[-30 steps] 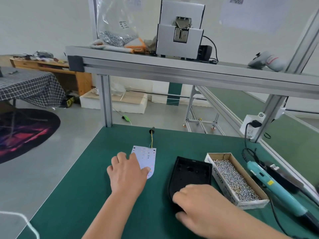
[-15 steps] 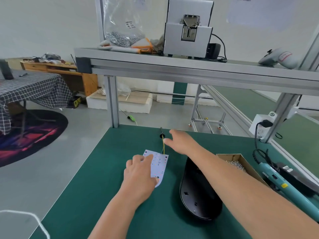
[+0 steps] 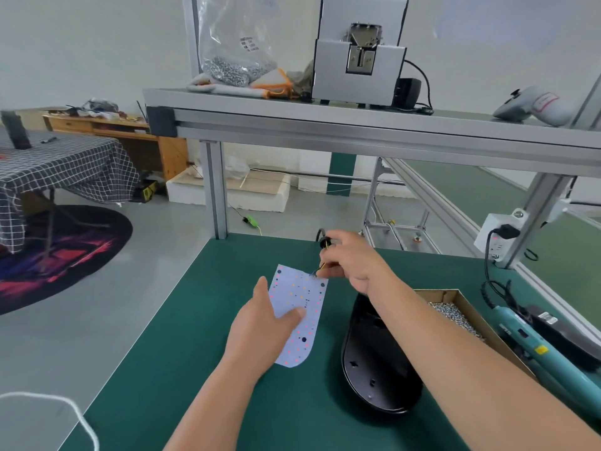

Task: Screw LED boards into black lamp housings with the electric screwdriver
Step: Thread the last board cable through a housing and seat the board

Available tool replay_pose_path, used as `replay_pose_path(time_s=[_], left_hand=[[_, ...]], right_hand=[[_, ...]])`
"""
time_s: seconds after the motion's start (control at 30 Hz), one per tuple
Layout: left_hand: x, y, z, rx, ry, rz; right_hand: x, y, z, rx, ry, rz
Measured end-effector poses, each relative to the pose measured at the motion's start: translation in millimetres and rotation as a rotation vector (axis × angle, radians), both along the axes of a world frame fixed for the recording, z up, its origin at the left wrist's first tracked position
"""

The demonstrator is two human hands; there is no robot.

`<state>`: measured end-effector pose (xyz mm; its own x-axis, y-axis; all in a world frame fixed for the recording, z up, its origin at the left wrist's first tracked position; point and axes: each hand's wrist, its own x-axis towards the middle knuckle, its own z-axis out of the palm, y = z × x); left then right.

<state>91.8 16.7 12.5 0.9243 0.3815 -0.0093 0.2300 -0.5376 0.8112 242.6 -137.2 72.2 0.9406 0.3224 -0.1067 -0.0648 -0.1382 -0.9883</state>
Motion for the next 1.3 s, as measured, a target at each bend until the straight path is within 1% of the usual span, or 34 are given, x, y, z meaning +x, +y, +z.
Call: replay_pose_path(time_s=[0.07,0.1,0.17,0.23,0.33,0.4,0.47,0.53,0.63,0.67,0.7,0.77,0.8,0.87,0.9,0.97,1.07,1.13,1.2,1.3], left_hand=[[-3.8,2.8,5.6,-0.261,-0.059,-0.06],[-6.1,3.5,8.3,-0.415,-0.091,-0.093],[-12.3,4.0,12.5,-0.649,-0.126,-0.203],[-17.8,4.7,13.7,-0.809,-0.147,-0.339],[-21.5,2.1,17.1,-0.962,-0.152,-0.462],[-22.4,1.8,16.1,-1.023,-0.154,-0.526],[-24.2,3.9,17.4,-1.061,-0.146,-0.597],[-25.8,5.7,18.8,-1.095,-0.133,-0.683],[-28.0,7.2,17.9,-1.122,-0.133,-0.78],[-27.6,7.0,16.8,-1.133,-0.153,-0.796],[-27.0,6.8,16.7,-1.146,-0.183,-0.799],[-24.5,6.6,16.2,-1.175,-0.263,-0.728],[-23.0,5.9,16.9,-1.187,-0.294,-0.647],[-19.9,6.1,15.9,-1.206,-0.34,-0.446],[-18.0,7.1,14.0,-1.223,-0.363,-0.382],[-14.9,7.1,10.6,-1.292,-0.395,-0.322],[-11.9,9.3,10.1,-1.388,-0.424,-0.322],[-11.8,9.3,11.4,-1.424,-0.433,-0.397],[-11.2,6.8,12.3,-1.41,-0.425,-0.457],[-12.7,5.9,14.6,-1.399,-0.422,-0.429]], right_hand=[[-15.5,-12.9,5.8,0.193,0.016,-0.025],[-21.7,-20.2,8.5,0.253,0.014,-0.026],[-31.4,-36.9,12.6,0.273,-0.013,-0.021],[-33.7,-52.0,15.8,0.159,-0.106,-0.054],[-30.4,-65.5,17.7,-0.139,-0.327,-0.088],[-29.2,-69.0,15.3,-0.356,-0.499,0.023],[-29.4,-68.2,10.2,-0.469,-0.59,0.133],[-27.4,-62.6,1.3,-0.484,-0.658,0.133],[-29.8,-51.0,-3.5,-0.442,-0.697,0.03],[-29.2,-46.6,-3.6,-0.47,-0.701,0.02],[-29.9,-44.1,-3.2,-0.544,-0.703,0.044],[-37.1,-36.0,-1.9,-0.671,-0.656,0.104],[-42.2,-31.8,-3.0,-0.651,-0.621,0.132],[-51.9,-26.3,-9.6,-0.612,-0.626,0.184],[-58.0,-24.8,-13.3,-0.61,-0.627,0.224],[-70.2,-25.0,-17.7,-0.572,-0.591,0.279],[-84.2,-22.9,-18.7,-0.526,-0.593,0.253],[-92.6,-16.2,-16.7,-0.56,-0.674,0.215],[-99.7,-6.7,-16.2,-0.635,-0.719,0.185],[-107.0,2.0,-14.7,-0.681,-0.684,0.182]])
